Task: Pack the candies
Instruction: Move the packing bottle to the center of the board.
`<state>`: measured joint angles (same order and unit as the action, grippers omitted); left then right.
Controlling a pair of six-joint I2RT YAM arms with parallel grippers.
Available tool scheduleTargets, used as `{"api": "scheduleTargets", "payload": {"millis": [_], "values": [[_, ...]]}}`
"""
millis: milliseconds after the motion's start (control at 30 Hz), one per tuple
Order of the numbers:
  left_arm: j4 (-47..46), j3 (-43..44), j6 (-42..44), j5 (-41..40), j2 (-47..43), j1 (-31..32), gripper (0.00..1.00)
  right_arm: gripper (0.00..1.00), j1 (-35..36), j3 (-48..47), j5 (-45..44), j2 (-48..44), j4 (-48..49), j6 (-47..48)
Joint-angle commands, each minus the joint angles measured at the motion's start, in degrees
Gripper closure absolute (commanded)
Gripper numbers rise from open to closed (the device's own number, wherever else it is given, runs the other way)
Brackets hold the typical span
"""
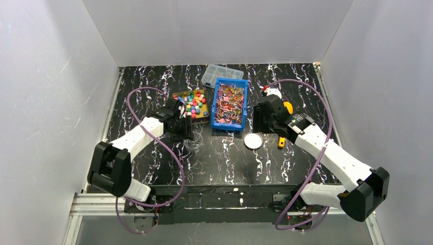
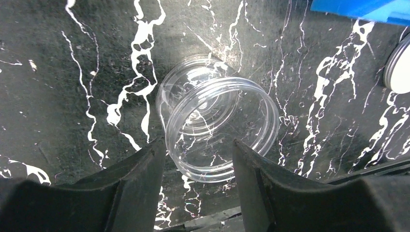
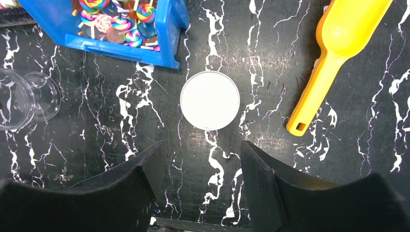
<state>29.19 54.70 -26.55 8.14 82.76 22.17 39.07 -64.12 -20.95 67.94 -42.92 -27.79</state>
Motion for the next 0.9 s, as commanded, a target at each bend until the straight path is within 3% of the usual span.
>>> {"api": "scheduleTargets", "payload": {"millis": [0,867], "values": [[1.13,1.73,0.35,-2.76,0.15,2.66,0.5,0.34,-0.5,0.35,0.96,-0.13,2.19,1.03],[-1.53,2.77,-1.88,-5.53,1.02,18.99,0.53,0.34,-4.18,1.27,-1.02,-0.45,1.38,1.37]]}}
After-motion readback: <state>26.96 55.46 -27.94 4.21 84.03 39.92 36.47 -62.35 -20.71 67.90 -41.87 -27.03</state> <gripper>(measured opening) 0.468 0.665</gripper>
